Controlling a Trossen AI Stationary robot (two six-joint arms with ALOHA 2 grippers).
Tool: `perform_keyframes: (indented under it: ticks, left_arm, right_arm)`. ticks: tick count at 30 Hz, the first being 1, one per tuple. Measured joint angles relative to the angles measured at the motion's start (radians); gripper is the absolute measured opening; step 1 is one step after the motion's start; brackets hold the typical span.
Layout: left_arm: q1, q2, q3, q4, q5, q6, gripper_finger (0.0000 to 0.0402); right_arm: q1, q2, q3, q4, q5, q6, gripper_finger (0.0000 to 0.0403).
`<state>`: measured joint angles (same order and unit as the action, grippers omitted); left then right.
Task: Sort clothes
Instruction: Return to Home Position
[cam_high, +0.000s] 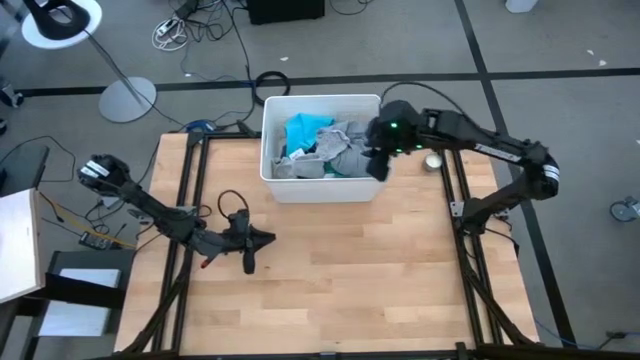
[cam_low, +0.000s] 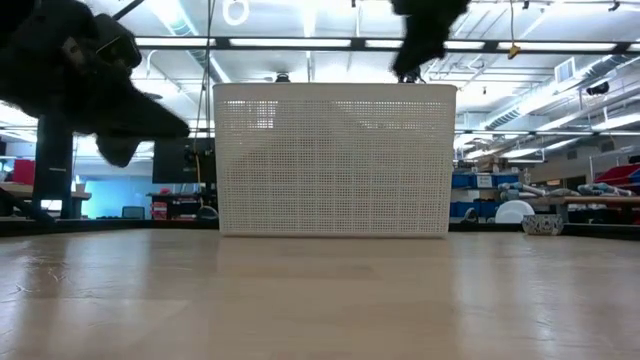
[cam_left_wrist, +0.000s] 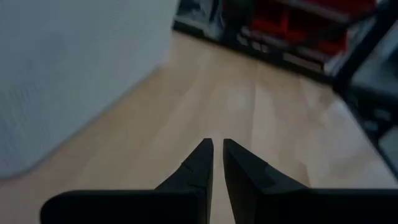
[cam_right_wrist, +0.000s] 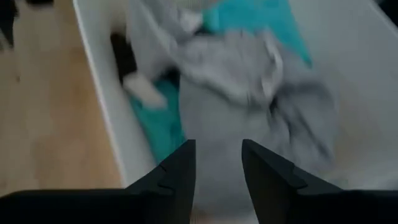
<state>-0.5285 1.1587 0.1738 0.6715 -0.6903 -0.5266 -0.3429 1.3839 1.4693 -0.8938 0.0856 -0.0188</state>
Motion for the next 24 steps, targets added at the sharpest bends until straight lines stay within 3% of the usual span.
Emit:
perform_keyframes:
  ticks: [3,7,10,17,22,24]
  left_arm:
    - [0.062,-0.001,0.0,0.048,0.024,0.032,0.0041]
    - [0.205,-0.001,0.0,0.039,0.225,0.081,0.0041]
    - [0.309,-0.001,0.0,0.044,0.341,0.149,0.0041]
    - [0.515,-0.088,-0.026,0.052,0.532,0.287,0.0041]
    - [0.572,-0.286,-0.165,0.12,0.587,0.269,0.0041]
    - [0.575,-0.374,-0.162,0.061,0.591,0.276,0.0041]
  right_arm:
    - [-0.004,-0.073,0.0,-0.144,-0.001,0.051,0.0129]
    - [-0.002,-0.178,0.0,-0.327,-0.002,0.141,0.013]
    - [0.021,-0.258,-0.027,-0.359,-0.003,0.179,0.0129]
    - [0.097,-0.487,-0.268,-0.202,-0.011,0.262,0.0129]
    - [0.143,-0.623,-0.504,-0.023,-0.043,0.349,0.013]
    - [0.155,-0.659,-0.585,0.074,-0.072,0.364,0.013]
